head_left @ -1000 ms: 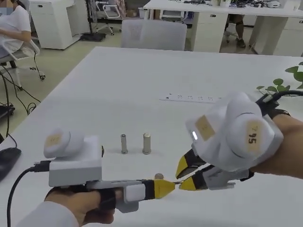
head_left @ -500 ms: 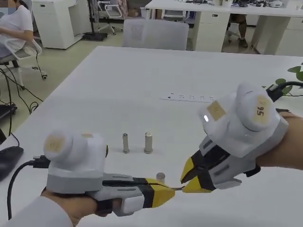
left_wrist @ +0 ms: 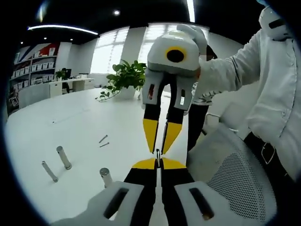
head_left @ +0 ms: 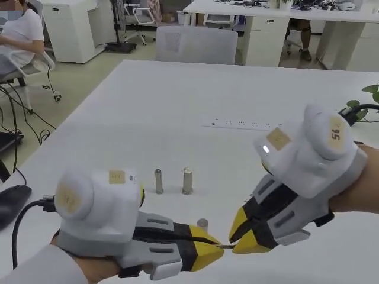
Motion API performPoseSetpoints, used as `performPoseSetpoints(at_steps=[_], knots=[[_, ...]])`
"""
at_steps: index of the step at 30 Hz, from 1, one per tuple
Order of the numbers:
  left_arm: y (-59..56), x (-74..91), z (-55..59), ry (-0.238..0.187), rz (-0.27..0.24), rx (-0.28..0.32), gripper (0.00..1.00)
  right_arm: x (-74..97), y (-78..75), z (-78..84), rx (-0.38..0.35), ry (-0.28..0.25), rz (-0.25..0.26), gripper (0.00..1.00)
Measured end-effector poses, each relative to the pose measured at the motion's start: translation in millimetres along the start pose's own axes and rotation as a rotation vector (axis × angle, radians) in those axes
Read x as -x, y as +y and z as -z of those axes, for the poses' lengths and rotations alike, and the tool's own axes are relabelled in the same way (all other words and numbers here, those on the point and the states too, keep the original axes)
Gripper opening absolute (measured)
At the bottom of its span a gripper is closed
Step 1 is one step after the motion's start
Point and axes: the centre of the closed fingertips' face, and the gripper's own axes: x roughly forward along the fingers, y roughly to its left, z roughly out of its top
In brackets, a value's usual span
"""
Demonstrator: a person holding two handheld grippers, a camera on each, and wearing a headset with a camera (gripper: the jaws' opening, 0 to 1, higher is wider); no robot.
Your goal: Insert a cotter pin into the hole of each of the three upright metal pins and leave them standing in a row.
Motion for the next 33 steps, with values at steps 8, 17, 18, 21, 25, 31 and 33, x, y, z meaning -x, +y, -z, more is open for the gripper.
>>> performPoseSetpoints(at_steps=[8,17,18,21,25,31,33], knots=[[-3.0,0.0,-4.5,-0.007,0.014,-0.072,0.0,-0.9,4.2,-1.4,0.004,-0.012,-0.02,0.06],[-4.5,-1.9,-2.7,-0.001,0.025,-0.116,0.0,-1.9,7.4,0.6,0.018,-0.017,-0.012,0.04],[-4.4,-2.6,-2.3,0.0,0.024,-0.112,0.0,-1.9,7.3,0.9,0.018,-0.016,-0.01,0.04],[-2.9,-4.6,-1.3,-0.001,0.024,-0.092,0.01,-1.8,6.3,2.8,0.014,-0.01,-0.004,0.04],[5.2,-5.1,6.0,0.024,-0.004,-0.066,0.07,0.5,1.9,6.4,0.005,-0.001,0.018,0.04],[25.4,1.1,16.4,0.038,-0.063,-0.042,0.17,5.9,-5.3,15.6,-0.018,0.017,0.052,0.04],[33.8,3.0,21.2,0.045,-0.082,-0.04,0.19,7.0,-6.6,18.6,-0.026,0.022,0.058,0.04]])
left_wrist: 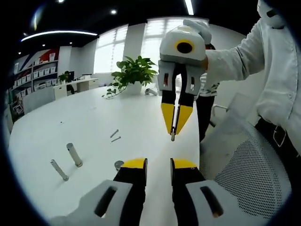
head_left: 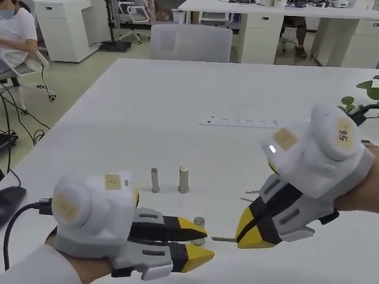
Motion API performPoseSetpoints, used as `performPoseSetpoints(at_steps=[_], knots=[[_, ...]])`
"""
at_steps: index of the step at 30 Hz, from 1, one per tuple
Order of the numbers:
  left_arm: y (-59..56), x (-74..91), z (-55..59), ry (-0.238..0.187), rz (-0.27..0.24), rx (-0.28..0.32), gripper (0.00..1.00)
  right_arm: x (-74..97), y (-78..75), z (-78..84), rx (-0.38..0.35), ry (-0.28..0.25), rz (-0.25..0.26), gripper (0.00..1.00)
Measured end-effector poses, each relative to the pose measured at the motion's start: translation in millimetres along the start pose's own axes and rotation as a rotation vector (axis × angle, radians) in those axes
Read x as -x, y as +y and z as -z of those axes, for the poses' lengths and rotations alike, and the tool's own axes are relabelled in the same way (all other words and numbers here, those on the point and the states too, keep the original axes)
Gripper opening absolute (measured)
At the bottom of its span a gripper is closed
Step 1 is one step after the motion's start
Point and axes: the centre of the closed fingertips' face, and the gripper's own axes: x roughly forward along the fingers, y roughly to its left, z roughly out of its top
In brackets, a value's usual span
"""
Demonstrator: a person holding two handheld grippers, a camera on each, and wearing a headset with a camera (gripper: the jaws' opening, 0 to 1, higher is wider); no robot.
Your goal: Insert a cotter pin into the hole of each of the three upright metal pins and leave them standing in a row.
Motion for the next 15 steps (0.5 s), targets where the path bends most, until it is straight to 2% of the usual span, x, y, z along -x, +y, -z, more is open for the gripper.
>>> performPoseSetpoints(at_steps=[3,9,15], knots=[[11.5,-0.2,8.0,0.012,-0.028,0.019,0.27,1.8,-0.1,3.5,-0.008,0.003,0.007,0.04],[33.5,-1.4,21.7,0.041,-0.073,-0.012,0.27,5.0,0.0,10.8,-0.021,0.016,0.02,0.04],[51.7,-9.9,35.4,0.057,-0.081,-0.034,0.33,7.3,0.8,16.7,-0.04,0.021,0.03,0.04]])
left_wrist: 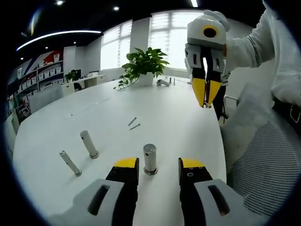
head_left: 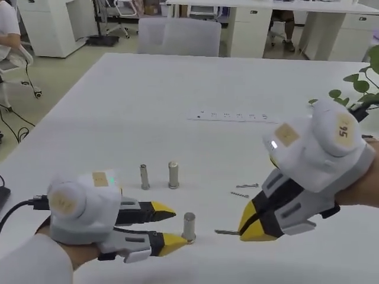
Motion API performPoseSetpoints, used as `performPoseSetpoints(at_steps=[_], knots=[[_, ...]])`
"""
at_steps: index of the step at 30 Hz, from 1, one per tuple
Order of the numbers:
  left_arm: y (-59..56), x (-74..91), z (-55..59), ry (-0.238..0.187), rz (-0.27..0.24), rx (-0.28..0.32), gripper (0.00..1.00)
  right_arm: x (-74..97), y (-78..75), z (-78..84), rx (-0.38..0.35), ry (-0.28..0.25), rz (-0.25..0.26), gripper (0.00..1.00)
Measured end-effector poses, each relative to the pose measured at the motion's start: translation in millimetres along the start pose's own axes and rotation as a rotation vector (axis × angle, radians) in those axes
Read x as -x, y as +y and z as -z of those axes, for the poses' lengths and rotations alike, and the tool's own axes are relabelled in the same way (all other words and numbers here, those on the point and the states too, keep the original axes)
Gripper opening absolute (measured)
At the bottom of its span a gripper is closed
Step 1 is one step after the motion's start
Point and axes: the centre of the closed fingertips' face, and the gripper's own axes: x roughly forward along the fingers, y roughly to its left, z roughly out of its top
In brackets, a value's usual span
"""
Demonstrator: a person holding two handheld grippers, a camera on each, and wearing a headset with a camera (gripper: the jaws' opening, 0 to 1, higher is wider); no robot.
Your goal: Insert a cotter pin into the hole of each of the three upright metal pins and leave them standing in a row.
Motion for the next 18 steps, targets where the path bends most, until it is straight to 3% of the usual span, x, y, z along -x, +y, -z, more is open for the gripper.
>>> performPoseSetpoints(at_steps=[11,13,15,18], knots=[[7.7,-29.3,18.0,-0.016,0.072,-0.068,0.31,3.2,-4.3,11.9,-0.044,0.025,0.017,0.04],[8.4,-31.4,18.2,-0.032,0.083,-0.075,0.27,3.4,-4.5,13.6,-0.053,0.03,0.016,0.04],[8.3,-33.3,13.0,-0.08,0.098,-0.086,0.25,3.6,-5.1,14.9,-0.059,0.036,0.014,0.04],[10.8,-36.7,15.9,-0.099,0.111,-0.076,0.25,3.5,-6.5,16.4,-0.066,0.045,0.013,0.04]])
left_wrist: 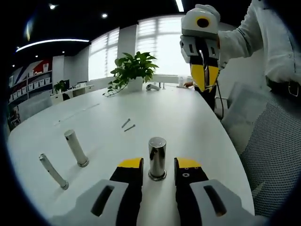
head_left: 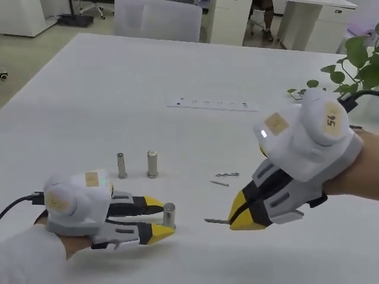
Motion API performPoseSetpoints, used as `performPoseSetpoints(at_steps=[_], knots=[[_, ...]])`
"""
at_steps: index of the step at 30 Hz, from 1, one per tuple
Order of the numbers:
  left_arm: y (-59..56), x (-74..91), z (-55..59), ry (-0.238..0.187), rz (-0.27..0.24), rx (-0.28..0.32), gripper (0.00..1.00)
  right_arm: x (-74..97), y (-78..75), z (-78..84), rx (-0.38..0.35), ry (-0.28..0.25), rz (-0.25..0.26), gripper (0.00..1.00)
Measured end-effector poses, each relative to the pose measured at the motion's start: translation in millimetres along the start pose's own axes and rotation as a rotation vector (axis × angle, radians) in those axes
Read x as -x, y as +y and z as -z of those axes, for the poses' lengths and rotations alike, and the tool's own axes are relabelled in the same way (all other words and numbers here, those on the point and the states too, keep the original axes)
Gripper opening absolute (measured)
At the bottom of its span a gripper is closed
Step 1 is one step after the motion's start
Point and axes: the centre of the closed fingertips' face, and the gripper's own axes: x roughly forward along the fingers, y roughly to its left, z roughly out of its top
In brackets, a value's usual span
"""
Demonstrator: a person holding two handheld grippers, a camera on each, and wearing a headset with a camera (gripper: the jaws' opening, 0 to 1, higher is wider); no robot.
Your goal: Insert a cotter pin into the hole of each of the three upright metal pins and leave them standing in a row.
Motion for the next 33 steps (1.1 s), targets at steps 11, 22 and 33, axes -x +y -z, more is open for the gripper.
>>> performPoseSetpoints(at_steps=[11,22,33], knots=[[-3.5,-5.9,-11.6,-0.059,0.01,0.013,0.14,-4.7,-9.4,-0.1,-0.02,0.013,-0.003,0.04],[-4.0,-8.5,-16.2,-0.064,-0.004,0.008,0.11,-15.7,-29.1,-1.0,-0.061,0.056,0.041,0.04],[-2.2,-9.2,-16.9,-0.08,-0.01,0.013,0.11,-29.5,-52.2,10.1,-0.087,0.177,0.085,0.04]])
